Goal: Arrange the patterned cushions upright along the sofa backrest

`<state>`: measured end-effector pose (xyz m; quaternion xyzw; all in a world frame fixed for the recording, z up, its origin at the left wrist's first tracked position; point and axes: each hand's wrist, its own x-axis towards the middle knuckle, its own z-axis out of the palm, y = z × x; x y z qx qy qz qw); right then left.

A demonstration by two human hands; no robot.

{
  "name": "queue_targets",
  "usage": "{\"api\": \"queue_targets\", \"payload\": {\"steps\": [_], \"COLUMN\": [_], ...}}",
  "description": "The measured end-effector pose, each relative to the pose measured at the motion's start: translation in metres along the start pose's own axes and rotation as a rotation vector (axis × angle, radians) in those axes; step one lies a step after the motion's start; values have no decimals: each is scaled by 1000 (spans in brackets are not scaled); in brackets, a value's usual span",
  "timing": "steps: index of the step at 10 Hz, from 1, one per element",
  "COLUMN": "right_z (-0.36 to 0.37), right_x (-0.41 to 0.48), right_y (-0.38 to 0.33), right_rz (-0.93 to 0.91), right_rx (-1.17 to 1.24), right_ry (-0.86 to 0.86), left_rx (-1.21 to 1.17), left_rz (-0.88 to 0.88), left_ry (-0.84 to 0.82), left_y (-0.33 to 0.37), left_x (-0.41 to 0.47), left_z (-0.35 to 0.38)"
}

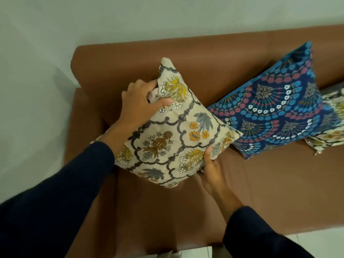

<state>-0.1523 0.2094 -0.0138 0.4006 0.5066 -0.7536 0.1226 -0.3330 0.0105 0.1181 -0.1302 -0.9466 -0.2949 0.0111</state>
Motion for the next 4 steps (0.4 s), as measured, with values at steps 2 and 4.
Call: {"api": "queue_targets", "payload": {"steps": [2,4], "right_z": [19,-1], "right_x": [26,7], "right_y": [-27,-104], "right_rz": [122,-74], "right_rx": [-361,-1163], "right_ry": [-8,94], "left_rx": [70,276], "left_rz": [-111,-88], "left_ry": [-189,-187], "left_y": [-21,4], "left_x": [26,21], "left_z": [10,-41]}}
